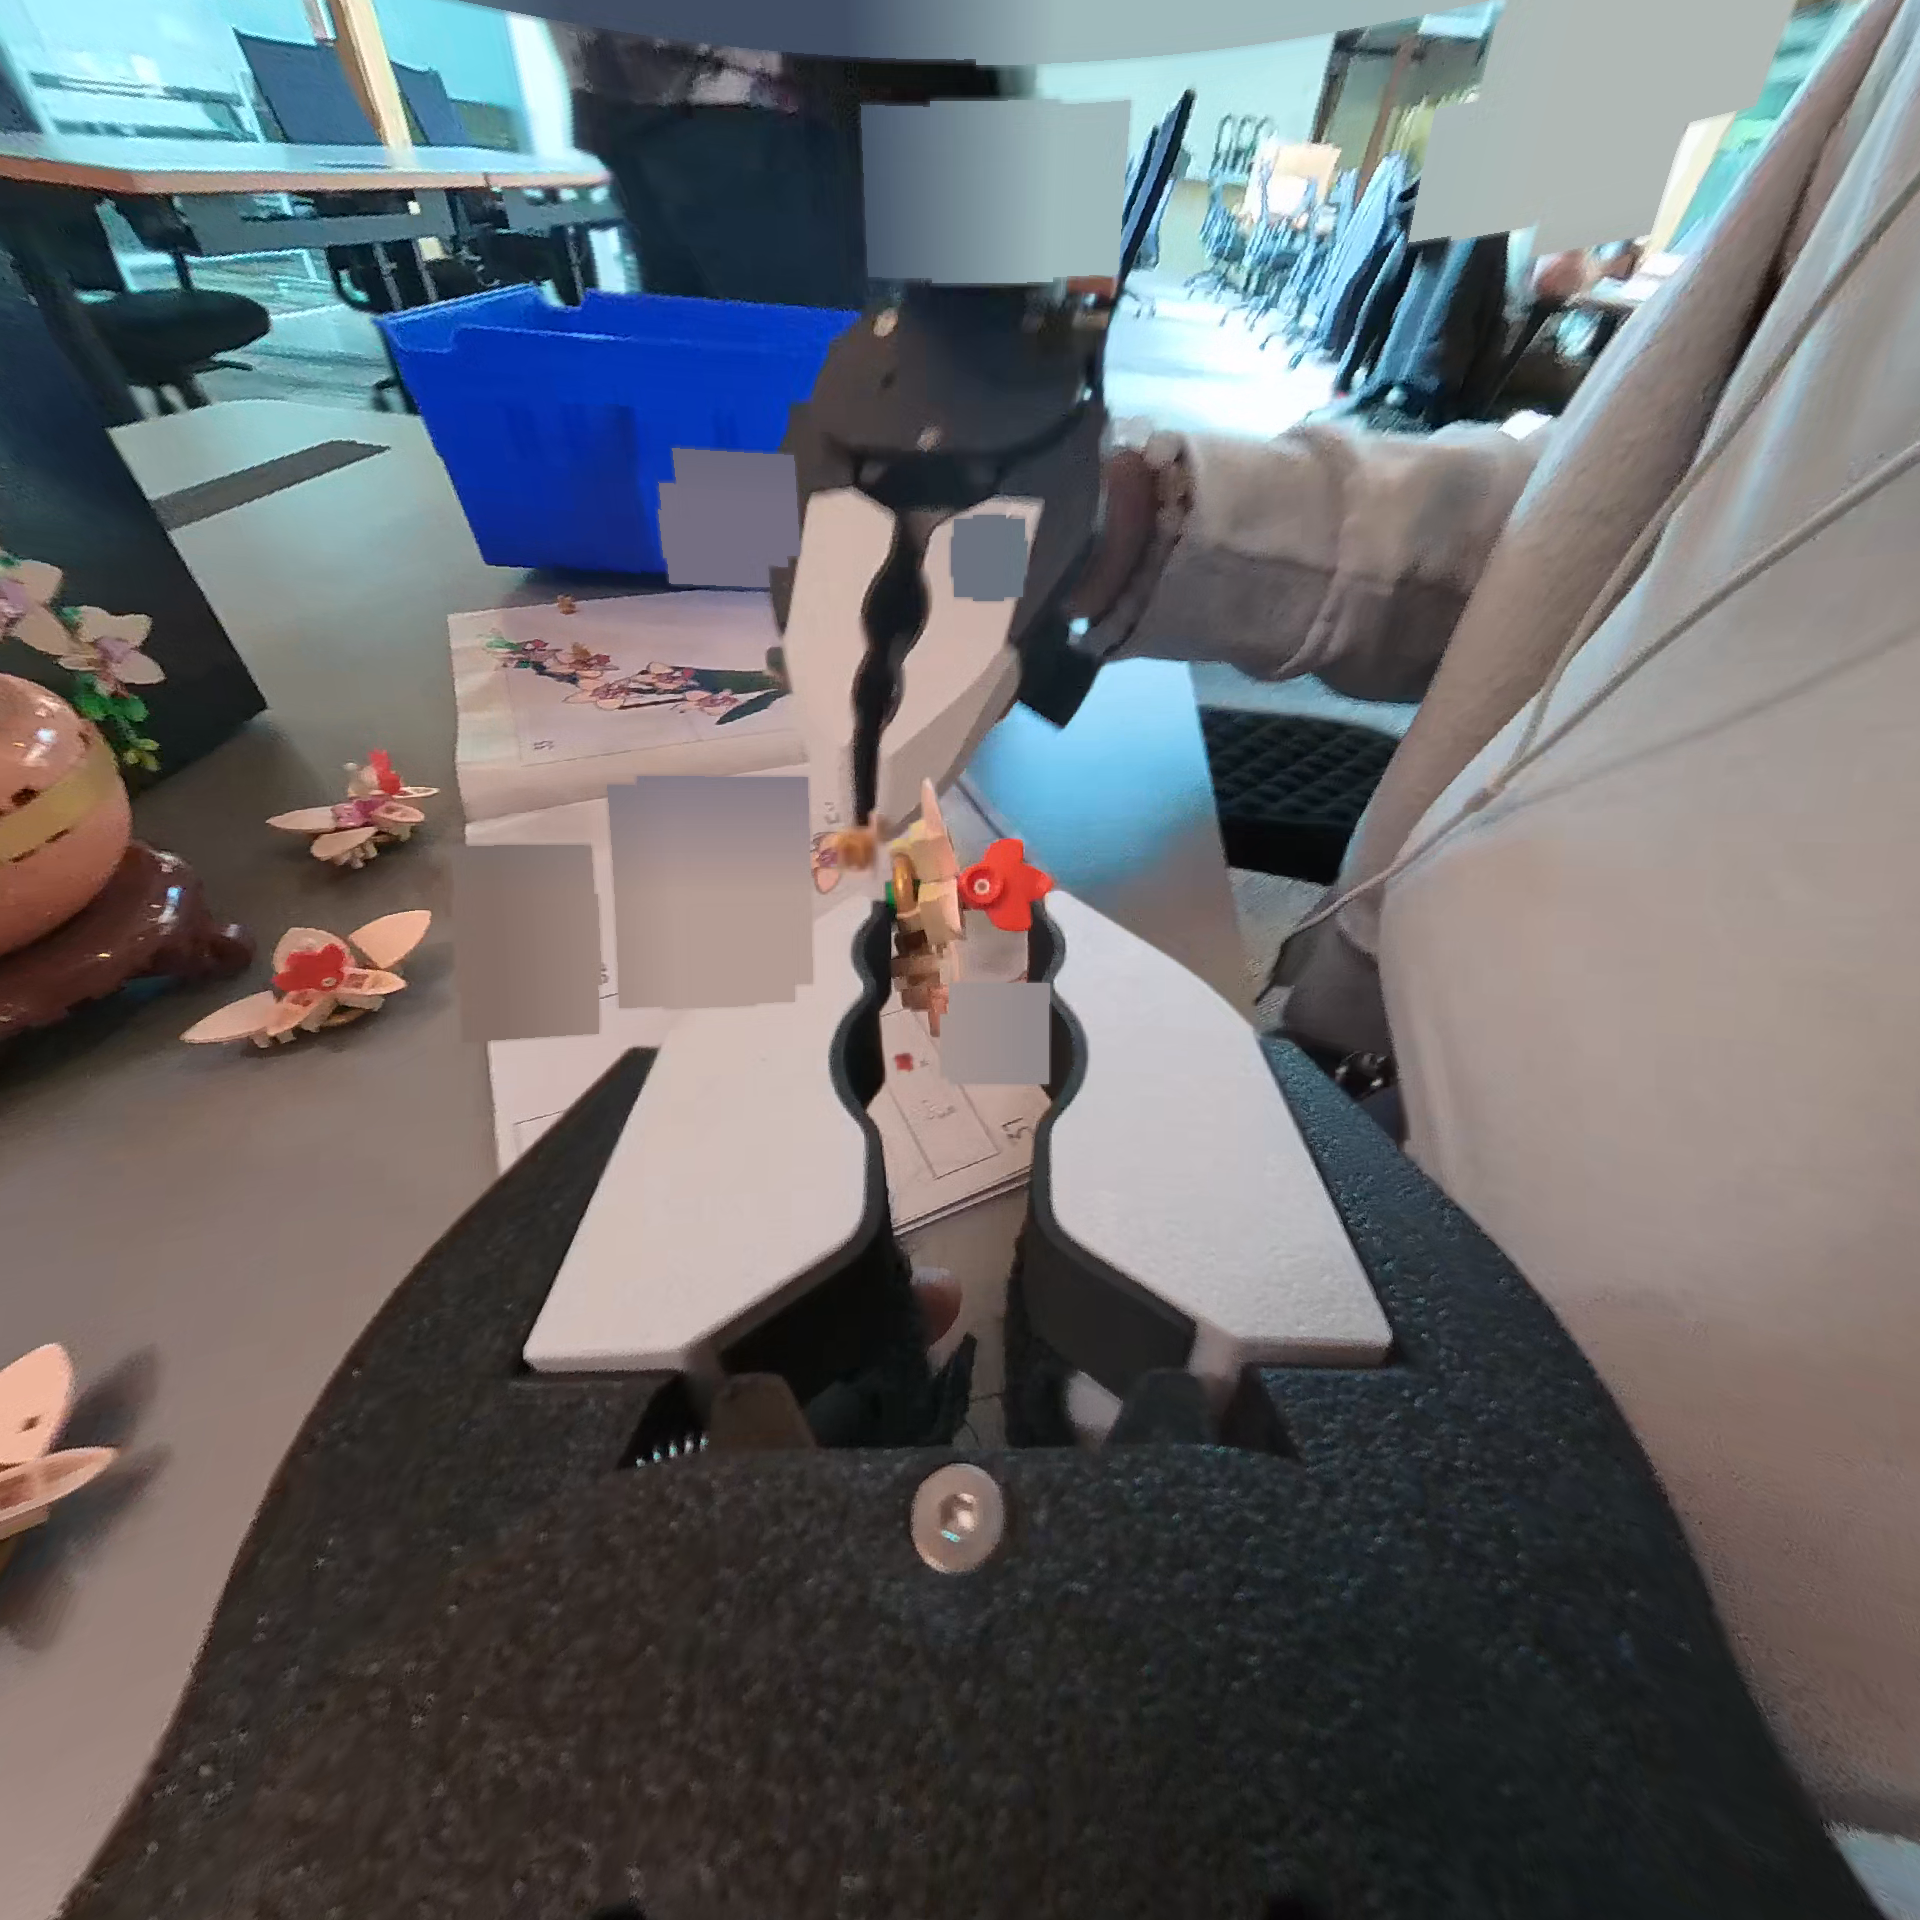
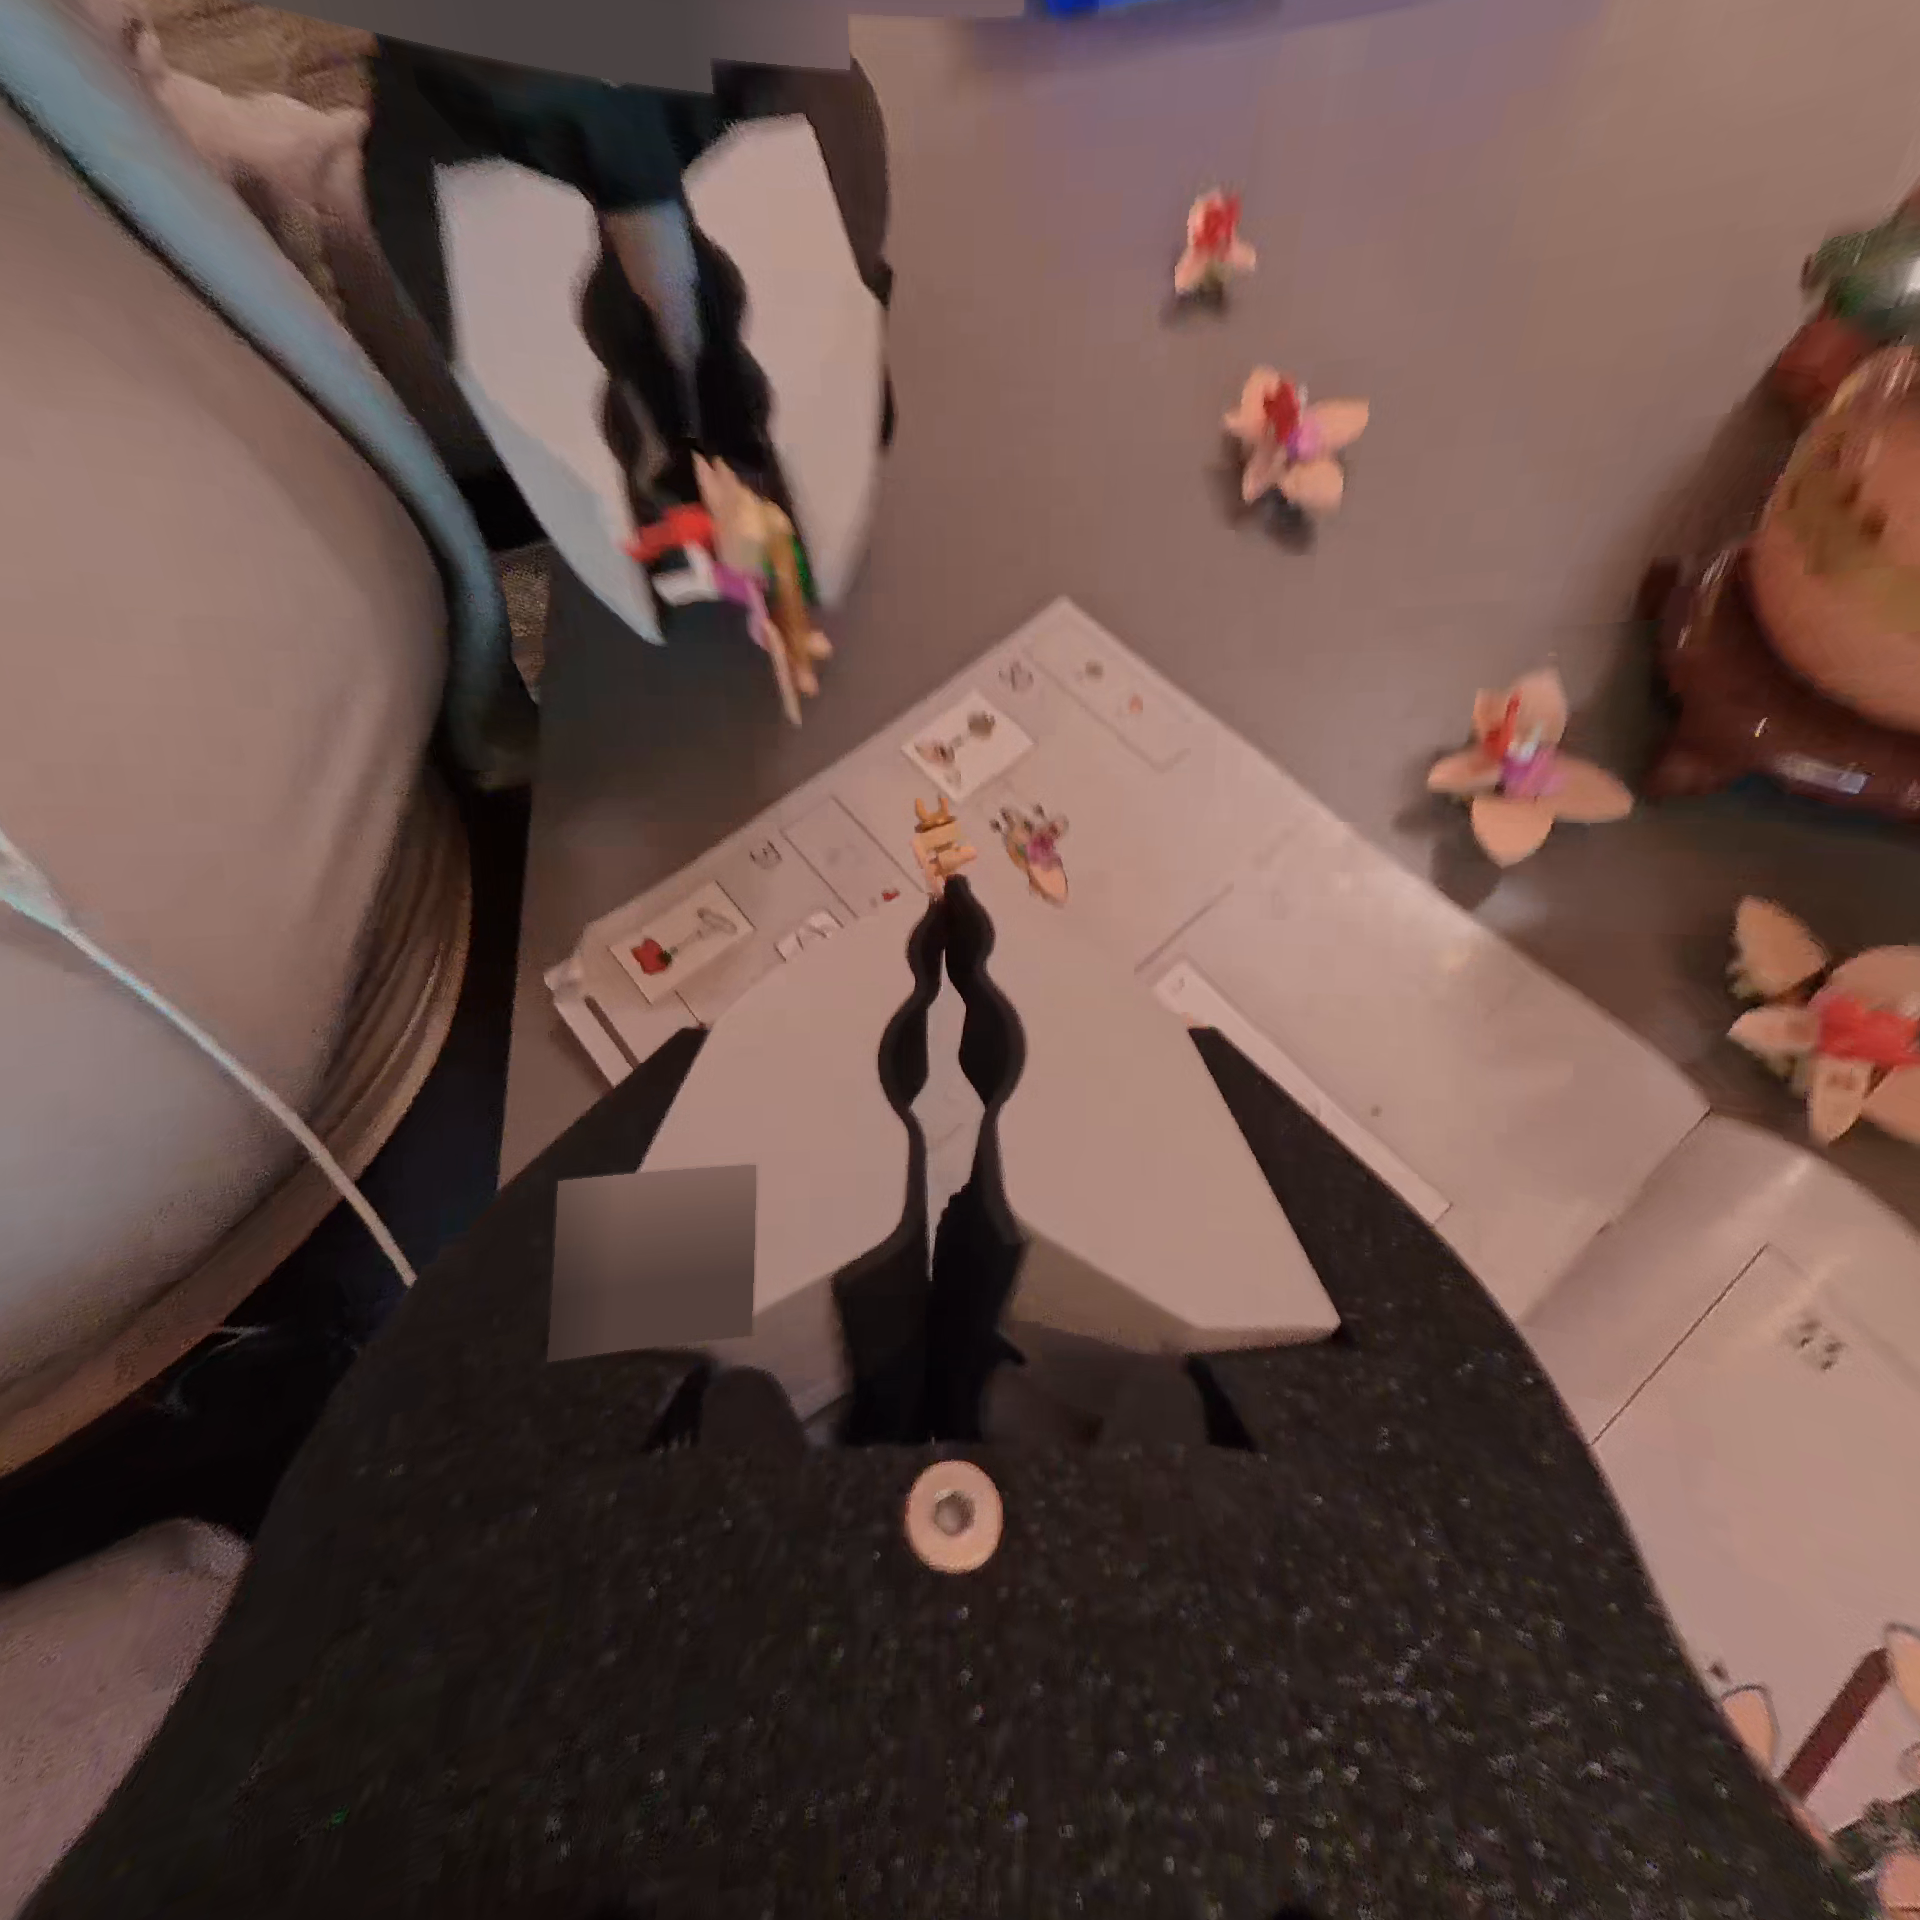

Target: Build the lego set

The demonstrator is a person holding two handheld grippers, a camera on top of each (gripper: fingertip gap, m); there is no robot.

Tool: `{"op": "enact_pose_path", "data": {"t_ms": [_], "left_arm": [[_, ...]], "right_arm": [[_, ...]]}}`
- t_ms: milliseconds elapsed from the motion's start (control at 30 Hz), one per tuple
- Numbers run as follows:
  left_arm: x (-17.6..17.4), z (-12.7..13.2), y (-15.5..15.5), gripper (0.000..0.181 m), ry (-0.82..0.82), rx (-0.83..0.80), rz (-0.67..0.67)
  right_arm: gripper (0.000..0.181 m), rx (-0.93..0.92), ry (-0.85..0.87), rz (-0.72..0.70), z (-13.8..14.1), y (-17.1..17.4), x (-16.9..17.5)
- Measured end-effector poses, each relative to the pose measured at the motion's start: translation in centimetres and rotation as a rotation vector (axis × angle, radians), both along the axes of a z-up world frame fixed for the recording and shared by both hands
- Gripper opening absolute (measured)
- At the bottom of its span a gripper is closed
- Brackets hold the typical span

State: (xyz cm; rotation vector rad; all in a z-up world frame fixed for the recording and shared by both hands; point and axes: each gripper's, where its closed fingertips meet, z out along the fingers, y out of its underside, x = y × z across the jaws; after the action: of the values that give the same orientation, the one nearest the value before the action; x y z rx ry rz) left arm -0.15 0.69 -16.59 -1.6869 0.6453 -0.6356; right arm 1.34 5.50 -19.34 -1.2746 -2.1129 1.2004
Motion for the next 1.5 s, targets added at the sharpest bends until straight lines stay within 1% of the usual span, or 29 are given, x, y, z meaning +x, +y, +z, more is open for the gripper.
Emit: {"op": "enact_pose_path", "data": {"t_ms": [67, 133, 233, 300, 433, 633, 867, 1300, 1500], "left_arm": [[-0.1, -0.4, 0.1, 0.024, 0.071, 0.017, 0.019], [-0.1, -0.9, 0.2, 0.024, 0.151, 0.045, 0.041], [0.0, -0.9, 0.3, 0.025, 0.238, 0.109, 0.066], [0.2, -1.0, 0.2, 0.025, 0.292, 0.151, 0.073], [0.6, -1.6, -0.1, 0.025, 0.382, 0.180, 0.052], [1.1, -2.0, -0.3, 0.025, 0.393, 0.164, 0.023], [1.3, -2.7, -0.4, 0.025, 0.423, 0.151, 0.012], [1.6, -4.2, -0.8, 0.025, 0.493, 0.094, 0.001], [1.8, -4.3, -1.1, 0.024, 0.496, 0.096, -0.023]], "right_arm": [[0.000, 0.050, 0.055, 0.030, 1.4, -1.1, -0.2], [0.000, 0.129, 0.079, 0.024, 2.2, -1.5, -0.4], [0.000, 0.243, 0.082, 0.014, 2.4, -1.9, -0.5], [0.000, 0.286, 0.078, 0.025, 2.1, -2.3, -0.4], [0.000, 0.387, 0.093, 0.048, 1.4, -2.5, -0.1], [0.000, 0.450, 0.097, 0.095, 0.7, -3.1, 0.2], [0.000, 0.448, 0.092, 0.101, 0.4, -3.1, 0.2], [0.000, 0.494, 0.024, 0.107, -1.0, -3.6, 0.6], [0.000, 0.477, 0.023, 0.104, -1.2, -3.9, 0.8]]}}
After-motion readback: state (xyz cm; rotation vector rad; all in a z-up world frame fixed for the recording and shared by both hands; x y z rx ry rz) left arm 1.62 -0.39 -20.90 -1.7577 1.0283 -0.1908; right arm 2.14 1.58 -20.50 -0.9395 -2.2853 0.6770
